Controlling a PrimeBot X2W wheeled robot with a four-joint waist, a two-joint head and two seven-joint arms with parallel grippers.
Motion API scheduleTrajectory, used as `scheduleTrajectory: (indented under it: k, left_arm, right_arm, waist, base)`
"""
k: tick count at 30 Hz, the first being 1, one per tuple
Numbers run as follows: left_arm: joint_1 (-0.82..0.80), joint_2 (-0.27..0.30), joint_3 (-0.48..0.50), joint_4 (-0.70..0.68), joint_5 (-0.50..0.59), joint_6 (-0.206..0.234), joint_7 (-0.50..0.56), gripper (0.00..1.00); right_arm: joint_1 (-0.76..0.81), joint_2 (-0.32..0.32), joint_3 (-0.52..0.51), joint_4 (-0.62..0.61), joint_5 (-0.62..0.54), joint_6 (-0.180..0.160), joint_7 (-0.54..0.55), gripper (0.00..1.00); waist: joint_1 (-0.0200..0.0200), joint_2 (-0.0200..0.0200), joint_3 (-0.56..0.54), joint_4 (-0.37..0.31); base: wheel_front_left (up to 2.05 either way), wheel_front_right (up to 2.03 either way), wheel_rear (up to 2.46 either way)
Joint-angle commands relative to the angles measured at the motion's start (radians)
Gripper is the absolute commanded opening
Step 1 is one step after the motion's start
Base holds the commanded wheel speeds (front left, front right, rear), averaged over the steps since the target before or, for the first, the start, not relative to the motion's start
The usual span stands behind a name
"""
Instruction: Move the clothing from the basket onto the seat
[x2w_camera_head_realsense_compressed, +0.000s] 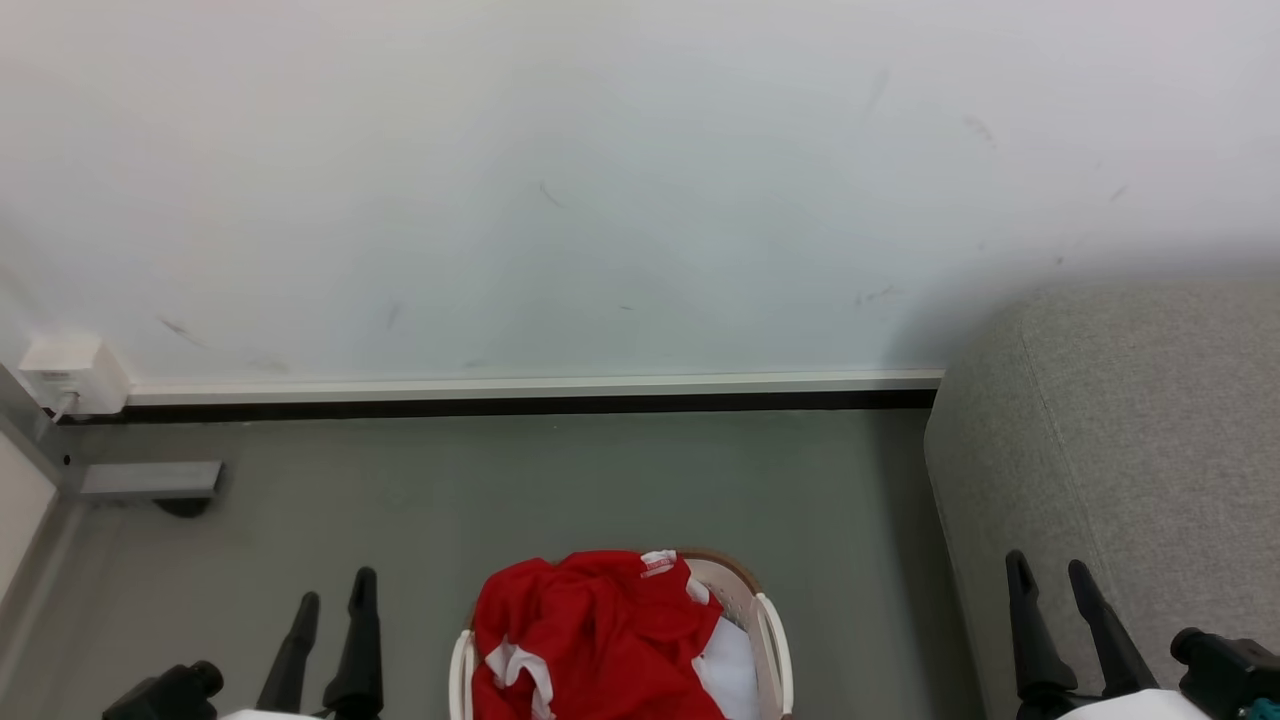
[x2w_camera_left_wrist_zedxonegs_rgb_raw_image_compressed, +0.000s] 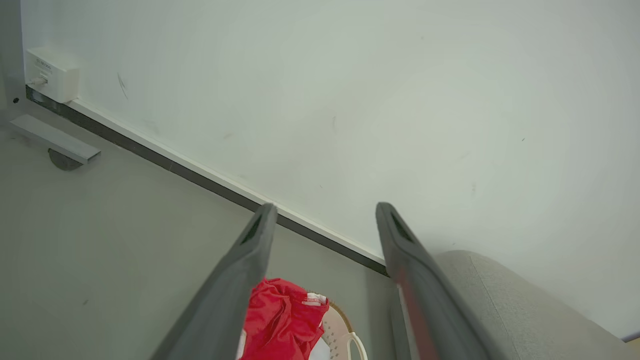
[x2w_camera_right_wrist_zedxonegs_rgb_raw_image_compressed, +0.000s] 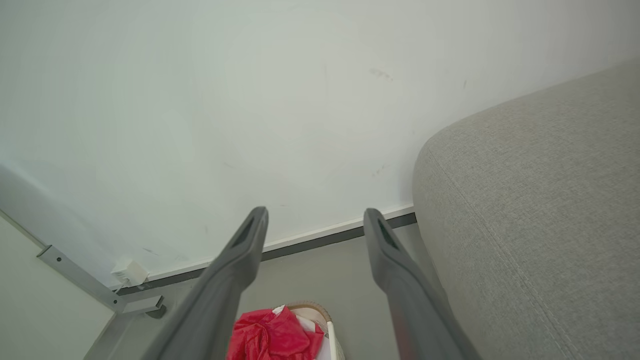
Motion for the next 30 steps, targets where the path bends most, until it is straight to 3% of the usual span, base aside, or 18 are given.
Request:
scheduleTrajectory:
  k: [1,30]
  left_arm:
    - [0.003,0.016,-0.003,-0.016,0.048,0.004,-0.015,1.00]
    - [0.039,0.056,-0.005,-0.019,0.329,0.019,-0.086,1.00]
  right_arm:
    - [-0.008,-0.011,0.004,-0.006,-0.041,-0.001,-0.012,1.00]
    - [0.009,-0.015,-0.004,0.009,-0.304,-0.001,-0.083,1.00]
  waist:
    - [0.0000,0.0000,0.000,0.000]
    - [0.0000,0.0000,0.005,-0.005]
  base:
    - [0.00,0.00,0.00]
    - [0.00,0.00,0.00]
